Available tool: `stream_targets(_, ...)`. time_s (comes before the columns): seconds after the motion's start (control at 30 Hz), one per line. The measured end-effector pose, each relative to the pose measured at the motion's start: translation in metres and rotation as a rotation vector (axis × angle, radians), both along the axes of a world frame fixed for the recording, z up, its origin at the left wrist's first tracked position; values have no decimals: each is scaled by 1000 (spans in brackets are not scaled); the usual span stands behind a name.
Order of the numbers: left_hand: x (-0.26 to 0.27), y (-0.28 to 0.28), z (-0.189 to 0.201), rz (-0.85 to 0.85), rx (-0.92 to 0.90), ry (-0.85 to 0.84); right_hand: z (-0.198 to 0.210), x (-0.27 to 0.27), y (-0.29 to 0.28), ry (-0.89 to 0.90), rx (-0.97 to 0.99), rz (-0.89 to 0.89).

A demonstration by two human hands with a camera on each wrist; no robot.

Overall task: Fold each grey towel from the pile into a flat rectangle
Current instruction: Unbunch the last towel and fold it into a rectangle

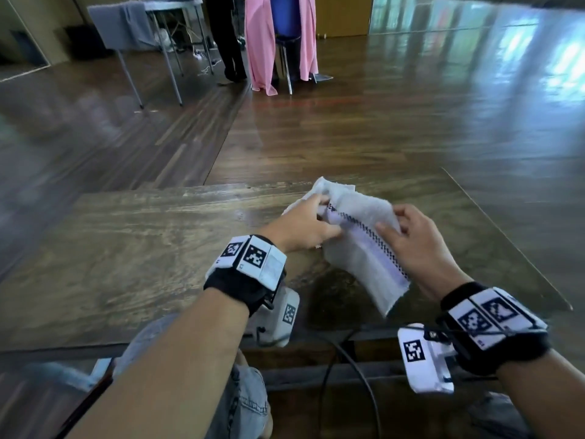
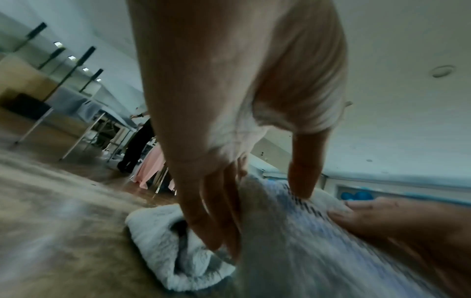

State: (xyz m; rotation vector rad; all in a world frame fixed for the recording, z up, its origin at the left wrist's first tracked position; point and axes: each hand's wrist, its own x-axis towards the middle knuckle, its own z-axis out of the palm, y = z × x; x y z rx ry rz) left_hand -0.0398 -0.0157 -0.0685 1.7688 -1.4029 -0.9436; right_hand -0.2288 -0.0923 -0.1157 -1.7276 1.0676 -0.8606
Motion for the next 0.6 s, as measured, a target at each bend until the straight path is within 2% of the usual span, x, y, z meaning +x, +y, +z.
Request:
stream_targets(0.13,-10,-1,-3,81,-86,6,4,-5,-4,-203,153,-27)
stream_targets(0.3,-13,-5,5,257,-330,196,13,-16,-6,-223,190,-48)
stream_targets(0.37,-13,-4,8,222,-368,186,16,-18,-7,-267,184,-86)
stream_targets(0.43,-15,-2,9,101,-370,31,19,-19,-6,-326,173,-67)
stream_targets(0.53,-20,0,-1,-92,-330,-383,22,-16,-1,-348,94,4)
stream_targets(0.6,-24,-1,-13,-78,-328,-544,24,-15,1,-373,62,42)
